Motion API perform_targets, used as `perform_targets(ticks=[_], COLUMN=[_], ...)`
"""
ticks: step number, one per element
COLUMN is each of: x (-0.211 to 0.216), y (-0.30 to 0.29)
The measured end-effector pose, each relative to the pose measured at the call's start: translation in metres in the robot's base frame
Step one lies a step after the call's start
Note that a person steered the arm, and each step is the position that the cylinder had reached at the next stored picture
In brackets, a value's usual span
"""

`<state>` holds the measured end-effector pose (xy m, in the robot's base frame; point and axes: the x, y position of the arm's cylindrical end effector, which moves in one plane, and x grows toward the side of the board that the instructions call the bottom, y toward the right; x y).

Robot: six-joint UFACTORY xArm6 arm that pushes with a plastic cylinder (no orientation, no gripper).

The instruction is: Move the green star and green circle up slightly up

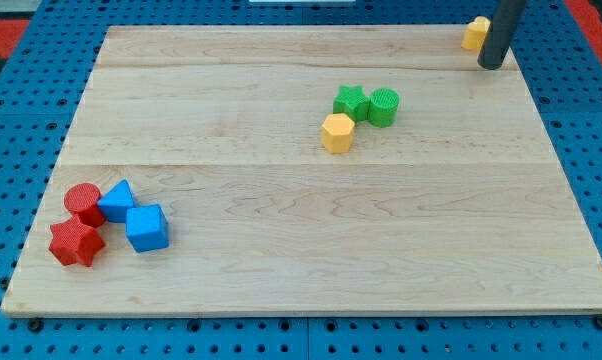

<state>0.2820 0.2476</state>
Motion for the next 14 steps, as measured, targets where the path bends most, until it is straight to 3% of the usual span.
perform_targets(ticks=[7, 10, 12, 14], x=[0.026, 0.097, 0.101, 0.092], y=[-0.217, -0.216, -0.203, -0.152])
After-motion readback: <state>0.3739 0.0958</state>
